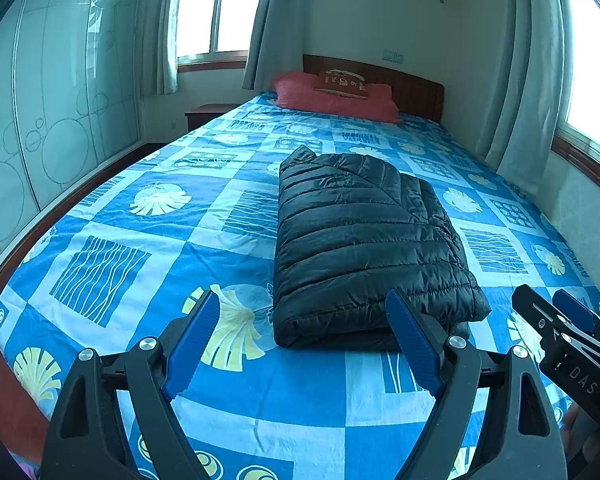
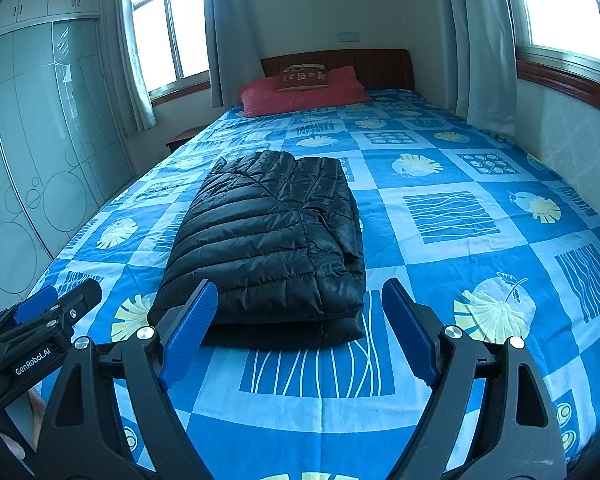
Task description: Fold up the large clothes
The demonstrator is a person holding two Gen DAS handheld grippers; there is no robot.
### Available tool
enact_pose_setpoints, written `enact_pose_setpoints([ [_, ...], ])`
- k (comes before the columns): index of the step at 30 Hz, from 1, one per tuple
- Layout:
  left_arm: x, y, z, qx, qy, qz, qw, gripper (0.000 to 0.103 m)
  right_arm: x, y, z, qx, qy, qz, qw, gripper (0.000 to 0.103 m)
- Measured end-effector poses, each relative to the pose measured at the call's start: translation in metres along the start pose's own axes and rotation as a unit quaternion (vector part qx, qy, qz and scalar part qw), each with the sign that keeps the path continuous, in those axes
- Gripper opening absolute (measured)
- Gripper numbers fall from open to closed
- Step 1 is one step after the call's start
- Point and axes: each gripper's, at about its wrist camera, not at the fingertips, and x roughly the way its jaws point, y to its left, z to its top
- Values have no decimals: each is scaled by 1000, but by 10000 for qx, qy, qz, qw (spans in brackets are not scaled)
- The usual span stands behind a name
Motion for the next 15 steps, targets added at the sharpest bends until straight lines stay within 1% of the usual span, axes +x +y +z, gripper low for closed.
enact_pose_setpoints([
  [6,1,-2,1,37,-16,86,10000,84,0,-1,0,4,7,-7,10000,84],
  [15,-2,-4,2,112,-102,51,9999,84,1,-1,0,2,11,1,10000,84],
])
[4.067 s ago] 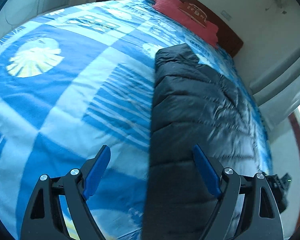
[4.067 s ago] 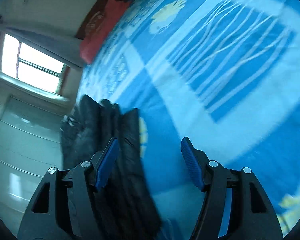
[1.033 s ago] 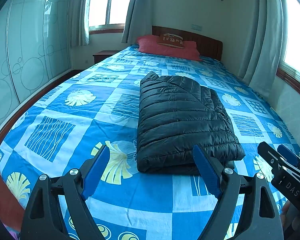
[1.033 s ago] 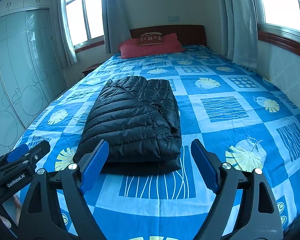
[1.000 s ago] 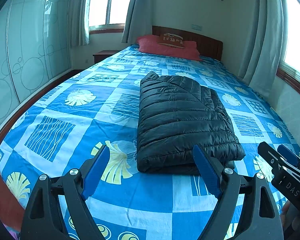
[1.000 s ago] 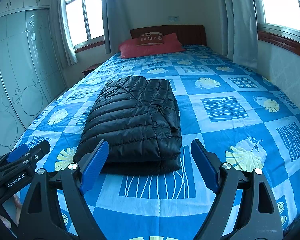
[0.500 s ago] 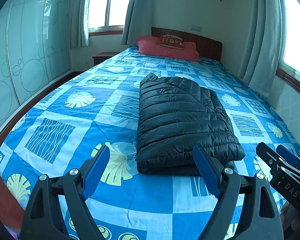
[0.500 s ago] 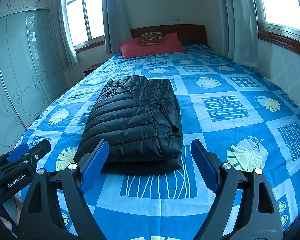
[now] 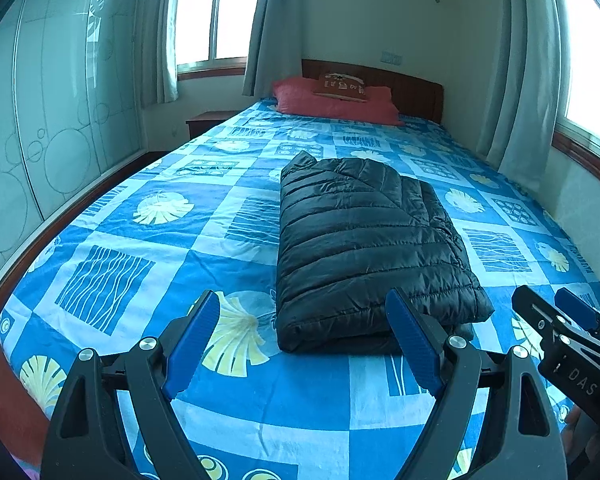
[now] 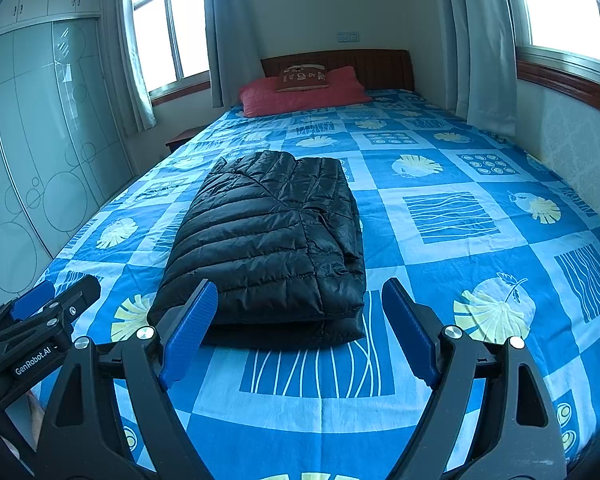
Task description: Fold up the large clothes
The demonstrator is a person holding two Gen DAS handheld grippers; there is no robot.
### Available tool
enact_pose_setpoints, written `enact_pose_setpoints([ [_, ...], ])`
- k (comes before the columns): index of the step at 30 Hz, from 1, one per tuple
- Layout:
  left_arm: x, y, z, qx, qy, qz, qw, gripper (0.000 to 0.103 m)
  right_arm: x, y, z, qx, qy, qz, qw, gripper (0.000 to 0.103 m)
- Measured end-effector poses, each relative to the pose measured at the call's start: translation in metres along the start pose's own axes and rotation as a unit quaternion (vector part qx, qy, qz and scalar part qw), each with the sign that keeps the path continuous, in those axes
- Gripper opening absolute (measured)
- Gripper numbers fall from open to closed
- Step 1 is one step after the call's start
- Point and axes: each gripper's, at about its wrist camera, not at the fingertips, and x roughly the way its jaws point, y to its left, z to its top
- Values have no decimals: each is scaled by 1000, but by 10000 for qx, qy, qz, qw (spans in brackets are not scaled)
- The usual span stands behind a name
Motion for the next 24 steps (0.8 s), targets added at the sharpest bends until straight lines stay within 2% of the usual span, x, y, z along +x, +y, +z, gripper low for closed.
enact_pose_setpoints([
  [10,5,-1,-1,-4,81,-179,9998,88,1,2,-2,8,-1,-3,10000,84],
  [12,8,-1,-5,-45,140,49,9999,88,1,3,-4,14,6,2,10000,84],
  [19,15,3,-5,-65,19,95,9999,88,5,1,-6,40,6,9,10000,84],
  [22,32,12,-4,-177,304,-55,9994,88,13,-9,-7,76,20,-73,9999,85],
  [24,47,25,-5,-298,483,-9,9984,88,20,-21,-7,144,40,-113,9998,92],
])
